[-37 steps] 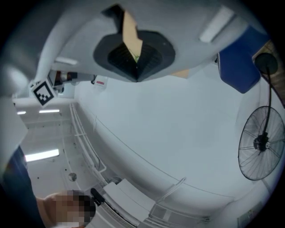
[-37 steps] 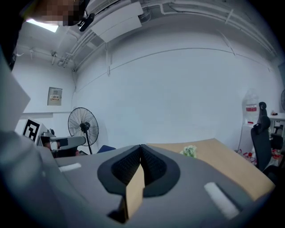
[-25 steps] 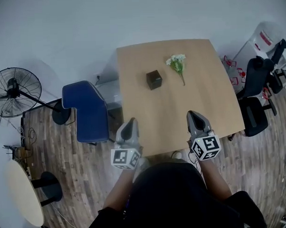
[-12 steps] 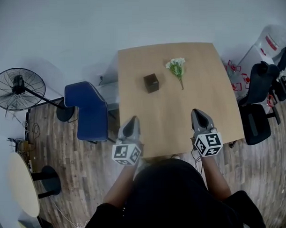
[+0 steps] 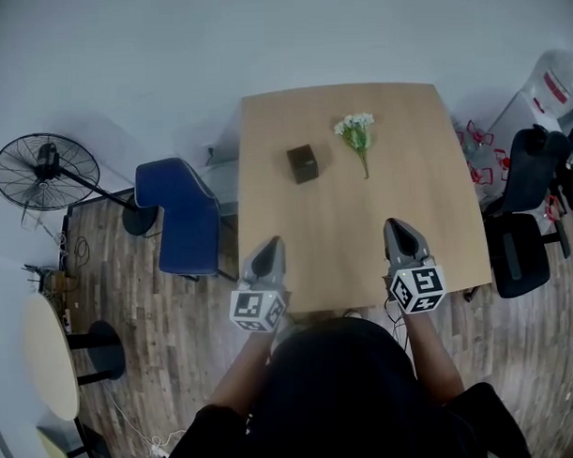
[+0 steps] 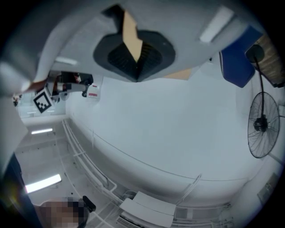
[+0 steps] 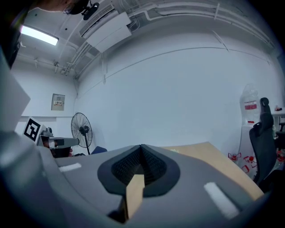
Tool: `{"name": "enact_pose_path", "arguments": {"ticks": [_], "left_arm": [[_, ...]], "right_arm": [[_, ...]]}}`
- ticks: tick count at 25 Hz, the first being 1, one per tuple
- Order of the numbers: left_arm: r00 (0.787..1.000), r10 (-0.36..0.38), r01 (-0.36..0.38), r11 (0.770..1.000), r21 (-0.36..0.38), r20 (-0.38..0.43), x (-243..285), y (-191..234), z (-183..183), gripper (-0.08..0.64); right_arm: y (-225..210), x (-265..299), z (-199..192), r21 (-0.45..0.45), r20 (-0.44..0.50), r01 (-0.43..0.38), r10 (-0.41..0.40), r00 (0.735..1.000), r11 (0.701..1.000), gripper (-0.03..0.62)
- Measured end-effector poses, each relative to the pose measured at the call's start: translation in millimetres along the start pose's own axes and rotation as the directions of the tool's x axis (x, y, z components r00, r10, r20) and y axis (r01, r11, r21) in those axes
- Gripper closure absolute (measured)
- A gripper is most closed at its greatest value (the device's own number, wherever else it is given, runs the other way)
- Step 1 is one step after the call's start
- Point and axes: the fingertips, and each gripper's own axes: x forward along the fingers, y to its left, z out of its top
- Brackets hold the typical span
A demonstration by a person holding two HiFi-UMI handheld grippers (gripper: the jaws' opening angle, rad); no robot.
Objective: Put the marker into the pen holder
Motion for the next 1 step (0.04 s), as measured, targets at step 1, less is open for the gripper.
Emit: {"name": "enact_pose_path", "arguments": {"ticks": [1], "left_arm": [[1.000, 0.002, -0.002, 1.000, -0.002, 0.002, -0.6, -2.4, -0.5, 0.557]], "right_arm": [[-1.7, -1.3, 0.0, -0.001, 0.000, -0.002, 0.002, 1.000, 1.000, 0.589]]}}
